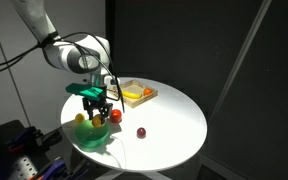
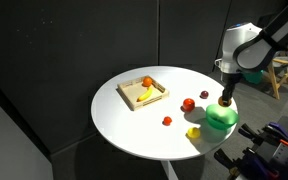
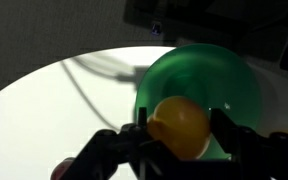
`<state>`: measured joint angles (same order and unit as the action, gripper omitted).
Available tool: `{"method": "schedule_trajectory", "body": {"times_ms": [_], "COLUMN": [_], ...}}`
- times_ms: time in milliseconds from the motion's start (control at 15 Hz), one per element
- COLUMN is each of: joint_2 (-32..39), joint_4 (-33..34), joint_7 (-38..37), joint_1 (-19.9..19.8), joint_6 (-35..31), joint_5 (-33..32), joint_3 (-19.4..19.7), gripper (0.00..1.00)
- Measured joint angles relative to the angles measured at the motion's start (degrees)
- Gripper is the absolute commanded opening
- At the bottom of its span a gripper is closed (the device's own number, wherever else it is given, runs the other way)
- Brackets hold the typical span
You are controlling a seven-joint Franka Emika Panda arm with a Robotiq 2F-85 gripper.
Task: Pick up the yellow object to the right of the green bowl and put it in the green bowl
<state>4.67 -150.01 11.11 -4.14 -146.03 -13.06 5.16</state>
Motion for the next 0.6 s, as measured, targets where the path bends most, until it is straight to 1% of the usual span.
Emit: {"method": "schedule_trajectory", "body": {"times_ms": [600], "joint_2": [0.1], "joint_4": [-2.9], "joint_7": [0.0], "joint_1": [0.0], "joint_6": [-4.1], "joint_5": [0.0], "joint_3": [-0.3], "gripper": [0.40]}}
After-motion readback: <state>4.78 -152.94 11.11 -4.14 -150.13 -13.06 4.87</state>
